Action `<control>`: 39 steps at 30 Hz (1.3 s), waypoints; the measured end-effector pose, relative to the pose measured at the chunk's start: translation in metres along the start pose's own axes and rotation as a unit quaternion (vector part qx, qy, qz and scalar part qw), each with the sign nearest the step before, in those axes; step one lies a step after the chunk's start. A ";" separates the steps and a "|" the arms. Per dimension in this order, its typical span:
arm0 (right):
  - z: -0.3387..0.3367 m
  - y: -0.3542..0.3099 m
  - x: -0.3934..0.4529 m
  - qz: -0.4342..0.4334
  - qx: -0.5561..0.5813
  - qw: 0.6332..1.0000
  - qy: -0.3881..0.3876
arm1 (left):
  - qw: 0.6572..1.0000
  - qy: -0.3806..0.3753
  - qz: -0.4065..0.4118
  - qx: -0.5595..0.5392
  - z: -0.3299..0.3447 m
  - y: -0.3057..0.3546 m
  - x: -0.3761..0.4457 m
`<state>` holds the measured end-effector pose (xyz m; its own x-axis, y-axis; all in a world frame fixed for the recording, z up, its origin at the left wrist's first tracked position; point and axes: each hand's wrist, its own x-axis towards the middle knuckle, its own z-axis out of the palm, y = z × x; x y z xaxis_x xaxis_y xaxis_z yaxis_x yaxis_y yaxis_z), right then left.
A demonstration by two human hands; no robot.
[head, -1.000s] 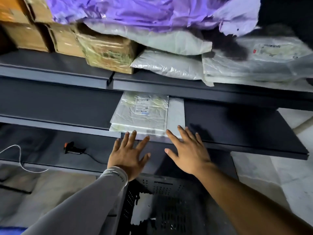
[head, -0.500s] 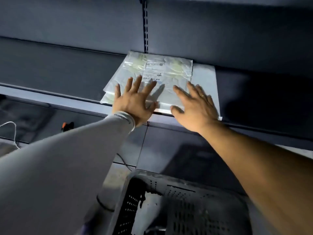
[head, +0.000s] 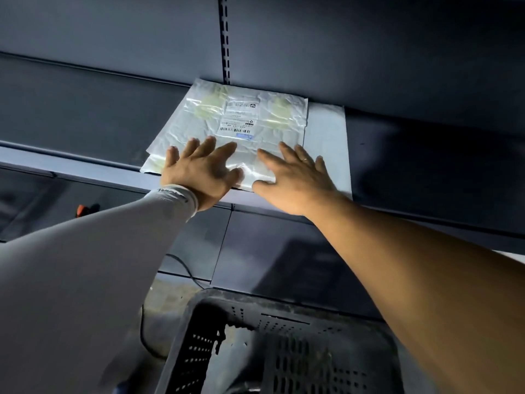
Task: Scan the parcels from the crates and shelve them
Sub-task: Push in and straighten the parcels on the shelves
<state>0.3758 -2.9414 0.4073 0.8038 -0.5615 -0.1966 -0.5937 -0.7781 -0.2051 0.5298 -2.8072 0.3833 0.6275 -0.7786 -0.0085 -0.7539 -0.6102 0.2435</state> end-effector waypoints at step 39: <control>0.008 -0.004 -0.212 0.059 -0.038 0.997 0.027 | 0.994 -0.073 0.073 -0.018 -0.023 0.058 -0.182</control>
<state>0.2074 -2.8164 0.4418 0.7302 -0.6637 -0.1622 -0.6818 -0.7234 -0.1089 0.3763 -2.6980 0.4217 0.4743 -0.8734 -0.1107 -0.8262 -0.4850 0.2866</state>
